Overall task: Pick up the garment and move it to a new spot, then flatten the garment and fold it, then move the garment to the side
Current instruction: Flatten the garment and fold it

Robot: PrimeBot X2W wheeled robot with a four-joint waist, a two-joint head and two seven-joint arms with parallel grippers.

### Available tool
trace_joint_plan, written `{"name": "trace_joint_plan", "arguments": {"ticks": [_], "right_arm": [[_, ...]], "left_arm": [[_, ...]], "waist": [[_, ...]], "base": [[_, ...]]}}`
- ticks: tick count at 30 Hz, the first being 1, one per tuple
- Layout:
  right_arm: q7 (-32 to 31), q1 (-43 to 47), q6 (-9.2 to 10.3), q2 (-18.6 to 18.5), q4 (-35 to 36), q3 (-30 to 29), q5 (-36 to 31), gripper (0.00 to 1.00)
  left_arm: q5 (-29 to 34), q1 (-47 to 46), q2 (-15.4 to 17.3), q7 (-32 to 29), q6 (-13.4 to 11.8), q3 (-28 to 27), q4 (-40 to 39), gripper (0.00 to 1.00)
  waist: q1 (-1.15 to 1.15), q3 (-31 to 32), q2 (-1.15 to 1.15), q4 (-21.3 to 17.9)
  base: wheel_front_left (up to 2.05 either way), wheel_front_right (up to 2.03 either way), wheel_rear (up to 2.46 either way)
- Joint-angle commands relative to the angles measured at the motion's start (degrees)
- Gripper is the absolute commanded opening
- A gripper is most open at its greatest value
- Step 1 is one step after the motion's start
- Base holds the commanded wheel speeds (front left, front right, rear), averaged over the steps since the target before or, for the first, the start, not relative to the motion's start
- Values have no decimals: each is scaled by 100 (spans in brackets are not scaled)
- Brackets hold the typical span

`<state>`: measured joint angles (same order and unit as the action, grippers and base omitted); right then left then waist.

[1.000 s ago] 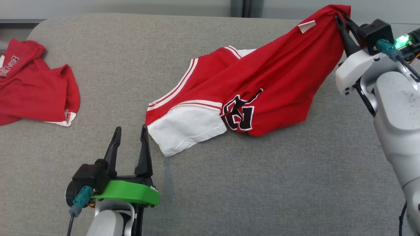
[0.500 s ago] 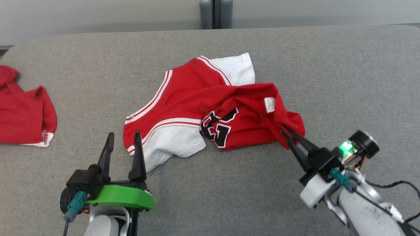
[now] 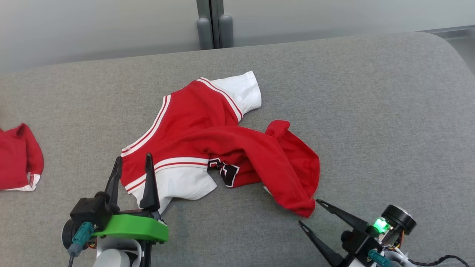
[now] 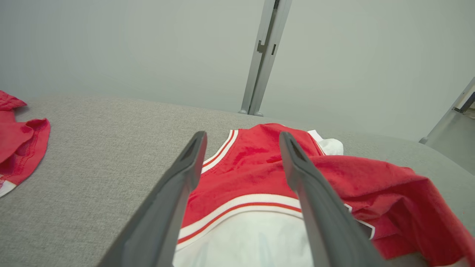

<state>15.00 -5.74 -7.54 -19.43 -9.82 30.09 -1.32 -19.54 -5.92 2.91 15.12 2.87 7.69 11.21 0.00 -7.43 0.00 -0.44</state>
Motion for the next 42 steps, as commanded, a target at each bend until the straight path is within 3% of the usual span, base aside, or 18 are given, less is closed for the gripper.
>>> {"name": "trace_joint_plan", "arguments": {"ticks": [1,8,14,22,29,35,42], "right_arm": [[27,159,10,-107,45,-100,79,100],[27,384,10,-186,520,-769,515,100],[-167,-278,10,-93,601,-1106,898,100],[-848,-1898,9,81,-435,-683,1382,100],[-1449,-2965,9,172,-1960,-137,2095,100],[-1934,-3345,9,137,-2960,348,2689,100],[-2512,-3352,9,101,-3491,1079,3310,100]], "left_arm": [[53,123,24,5,9,-35,6,100],[47,203,20,5,1,-104,8,100],[40,99,15,5,38,6,60,100],[-50,-15,8,4,11,87,88,100],[-134,-94,5,5,-21,259,135,100],[-204,-98,5,5,-67,320,130,100],[-232,-14,4,5,-86,355,134,100]], "waist": [[0,70,0,-74],[0,170,0,-150],[0,157,0,21],[0,-45,0,583],[0,-157,0,1061],[0,-170,0,1338],[0,-140,0,1435]], "base": [[0,0,0],[0,0,0],[0,0,0],[0,0,0],[0,0,0],[0,0,0],[0,0,0]]}}
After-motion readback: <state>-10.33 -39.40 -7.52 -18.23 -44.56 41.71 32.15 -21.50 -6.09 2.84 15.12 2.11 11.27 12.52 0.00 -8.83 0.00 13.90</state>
